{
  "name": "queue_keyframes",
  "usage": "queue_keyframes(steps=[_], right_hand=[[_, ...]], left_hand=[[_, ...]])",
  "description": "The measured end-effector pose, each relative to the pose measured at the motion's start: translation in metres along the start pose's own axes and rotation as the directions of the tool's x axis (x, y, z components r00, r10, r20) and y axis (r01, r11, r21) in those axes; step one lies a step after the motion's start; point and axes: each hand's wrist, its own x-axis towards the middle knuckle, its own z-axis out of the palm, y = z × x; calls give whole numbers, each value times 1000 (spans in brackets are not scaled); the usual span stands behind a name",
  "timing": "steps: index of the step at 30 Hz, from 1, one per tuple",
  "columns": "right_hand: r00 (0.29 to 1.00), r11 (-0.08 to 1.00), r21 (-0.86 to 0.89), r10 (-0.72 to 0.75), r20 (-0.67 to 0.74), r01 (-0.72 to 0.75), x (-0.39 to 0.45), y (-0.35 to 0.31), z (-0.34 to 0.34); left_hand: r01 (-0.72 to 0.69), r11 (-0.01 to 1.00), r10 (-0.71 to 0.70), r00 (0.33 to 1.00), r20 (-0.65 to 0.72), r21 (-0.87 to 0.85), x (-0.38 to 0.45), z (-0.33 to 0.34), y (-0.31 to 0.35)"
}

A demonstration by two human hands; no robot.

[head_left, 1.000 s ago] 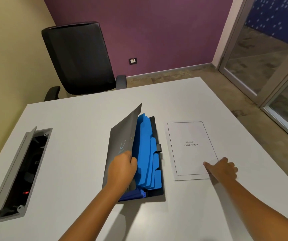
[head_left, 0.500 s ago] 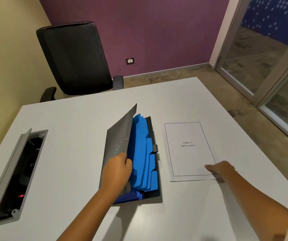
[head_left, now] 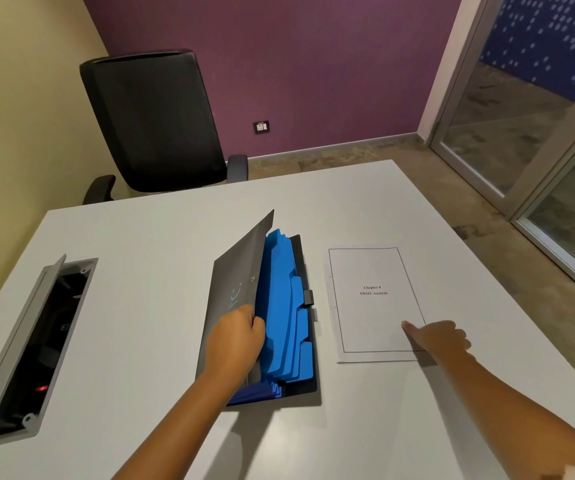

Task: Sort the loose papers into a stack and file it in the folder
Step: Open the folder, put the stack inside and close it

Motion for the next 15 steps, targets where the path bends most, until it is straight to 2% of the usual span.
queue_keyframes(steps=[7, 15], right_hand=[[998, 978, -198, -69, -4, 67, -14, -7, 11], [998, 988, -139, -65, 9, 66, -16, -3, 1]], left_hand=[[2, 1000, -2, 1000, 15, -2, -2, 2, 2], [2, 1000, -2, 1000, 17, -26, -2, 4, -2]])
